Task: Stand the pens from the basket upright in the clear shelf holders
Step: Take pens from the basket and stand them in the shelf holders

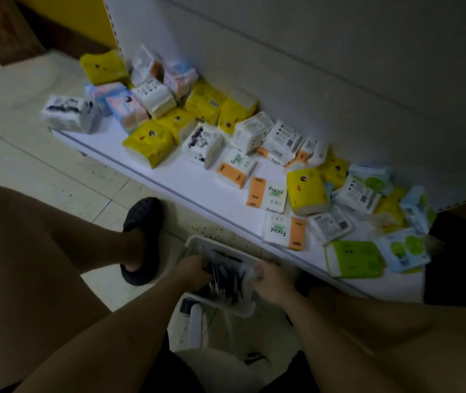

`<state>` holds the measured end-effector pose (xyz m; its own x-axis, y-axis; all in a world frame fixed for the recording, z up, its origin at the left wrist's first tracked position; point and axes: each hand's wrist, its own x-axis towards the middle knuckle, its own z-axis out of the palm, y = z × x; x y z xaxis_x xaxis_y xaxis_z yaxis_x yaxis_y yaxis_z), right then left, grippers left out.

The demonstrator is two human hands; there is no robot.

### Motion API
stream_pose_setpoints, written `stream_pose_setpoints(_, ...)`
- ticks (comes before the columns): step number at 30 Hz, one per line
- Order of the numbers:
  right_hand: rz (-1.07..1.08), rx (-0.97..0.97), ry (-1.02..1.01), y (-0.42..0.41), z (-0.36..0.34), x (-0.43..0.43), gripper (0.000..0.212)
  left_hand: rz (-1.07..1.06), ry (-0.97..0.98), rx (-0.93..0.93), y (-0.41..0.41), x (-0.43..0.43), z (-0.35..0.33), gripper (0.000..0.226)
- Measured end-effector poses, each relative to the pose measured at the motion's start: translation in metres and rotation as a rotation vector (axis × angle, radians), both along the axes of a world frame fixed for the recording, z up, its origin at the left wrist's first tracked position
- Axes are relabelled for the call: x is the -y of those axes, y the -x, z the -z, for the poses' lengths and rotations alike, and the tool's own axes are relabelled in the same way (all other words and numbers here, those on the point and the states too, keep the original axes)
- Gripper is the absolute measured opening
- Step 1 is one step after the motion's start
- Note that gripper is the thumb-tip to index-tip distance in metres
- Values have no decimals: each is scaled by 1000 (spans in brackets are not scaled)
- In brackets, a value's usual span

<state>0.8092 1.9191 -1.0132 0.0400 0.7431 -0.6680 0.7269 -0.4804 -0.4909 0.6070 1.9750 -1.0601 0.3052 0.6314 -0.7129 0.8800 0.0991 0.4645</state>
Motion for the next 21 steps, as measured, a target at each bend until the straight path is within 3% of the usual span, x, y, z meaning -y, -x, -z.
stream_pose_setpoints(6,-125,49,174,17,29,-3,35,-55,84,-7,-9,-7,38,23)
stream_pose_setpoints(14,4,17,320,38,47,2,26,-177,180,100,-13,-19,84,31)
stream_pose_setpoints(19,11,8,378,39,47,-11,34,-177,259,181,-18,-23,105,44)
stream_pose_setpoints(21,44,9,409,43,44,-18,17,-203,290,229,-22,-19,108,52)
